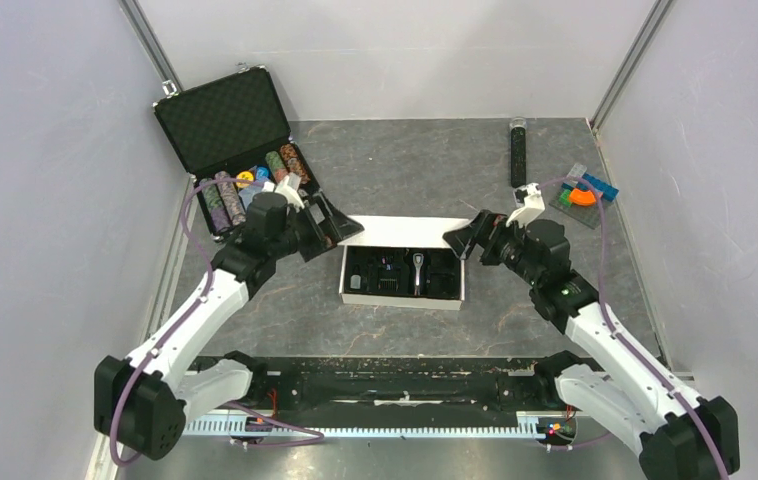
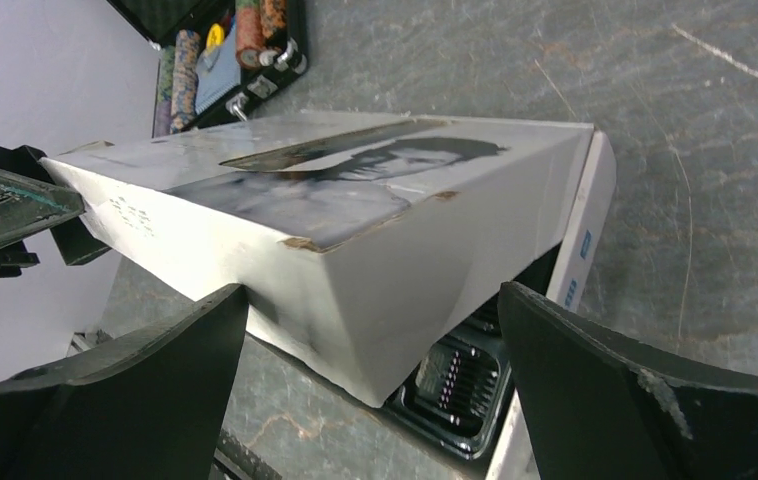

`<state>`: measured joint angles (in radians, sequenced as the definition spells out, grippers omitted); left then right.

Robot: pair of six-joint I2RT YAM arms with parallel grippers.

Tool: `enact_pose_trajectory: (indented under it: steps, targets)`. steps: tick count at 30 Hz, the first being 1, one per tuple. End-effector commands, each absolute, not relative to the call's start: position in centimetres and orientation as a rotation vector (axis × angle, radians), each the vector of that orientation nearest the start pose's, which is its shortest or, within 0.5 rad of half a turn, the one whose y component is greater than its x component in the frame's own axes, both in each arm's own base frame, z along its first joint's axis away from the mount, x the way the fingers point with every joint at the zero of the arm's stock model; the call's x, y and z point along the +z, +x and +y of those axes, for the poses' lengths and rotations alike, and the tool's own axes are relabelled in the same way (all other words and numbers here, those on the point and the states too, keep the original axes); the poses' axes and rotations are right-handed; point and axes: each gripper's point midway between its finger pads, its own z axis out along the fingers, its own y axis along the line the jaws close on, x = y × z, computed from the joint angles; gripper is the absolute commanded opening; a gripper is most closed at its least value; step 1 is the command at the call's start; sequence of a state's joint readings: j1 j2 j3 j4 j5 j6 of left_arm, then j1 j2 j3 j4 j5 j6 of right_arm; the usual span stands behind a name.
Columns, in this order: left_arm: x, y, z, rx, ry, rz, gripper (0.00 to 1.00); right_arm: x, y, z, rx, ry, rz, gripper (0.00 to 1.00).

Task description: Sort the hair-cutting tools

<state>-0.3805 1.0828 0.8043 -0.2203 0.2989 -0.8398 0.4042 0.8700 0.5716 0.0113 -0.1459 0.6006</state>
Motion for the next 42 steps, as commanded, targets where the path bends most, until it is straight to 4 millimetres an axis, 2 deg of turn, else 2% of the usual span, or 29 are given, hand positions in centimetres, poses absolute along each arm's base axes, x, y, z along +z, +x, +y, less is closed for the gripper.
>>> enact_pose_trajectory:
  steps: [1, 8, 11, 14, 15, 19, 27, 34, 37, 42]
  targets:
    - [17.4, 25.4, -18.9, -0.976, -0.286, 2.283, 1.0, 17.1, 26.3, 16.2, 0.763, 0.069, 2.017, 0.98]
    - [14.3, 20.4, -17.1, -0.94, -0.294, 2.385, 1.0, 14.4, 23.1, 16.2, 0.788, -0.032, 2.101, 0.98]
    - [13.6, 18.6, -15.7, -0.873, -0.281, 2.417, 1.0, 15.0, 22.4, 15.7, 0.75, -0.093, 2.097, 0.98]
    - [13.9, 17.7, -15.0, -0.845, -0.275, 2.415, 1.0, 16.3, 22.2, 15.2, 0.718, -0.117, 2.094, 0.98]
    - [14.0, 17.6, -14.9, -0.847, -0.276, 2.413, 1.0, 16.8, 22.2, 15.1, 0.715, -0.115, 2.093, 0.98]
    - [14.2, 17.5, -15.4, -0.885, -0.276, 2.42, 1.0, 16.8, 21.7, 15.2, 0.721, -0.121, 2.132, 0.98]
    - [13.9, 17.4, -15.2, -0.877, -0.281, 2.408, 1.0, 14.4, 20.5, 15.0, 0.713, -0.2, 2.142, 0.98]
    - [13.5, 18.8, -16.0, -0.915, -0.303, 2.37, 1.0, 13.5, 21.1, 15.5, 0.742, -0.181, 2.133, 0.98]
    - [13.2, 19.6, -16.2, -0.911, -0.304, 2.369, 1.0, 12.4, 21.3, 15.8, 0.737, -0.185, 2.183, 0.98]
    - [12.7, 19.7, -17.6, -1.025, -0.332, 2.359, 1.0, 11.1, 20.4, 17.4, 0.881, -0.188, 2.194, 0.98]
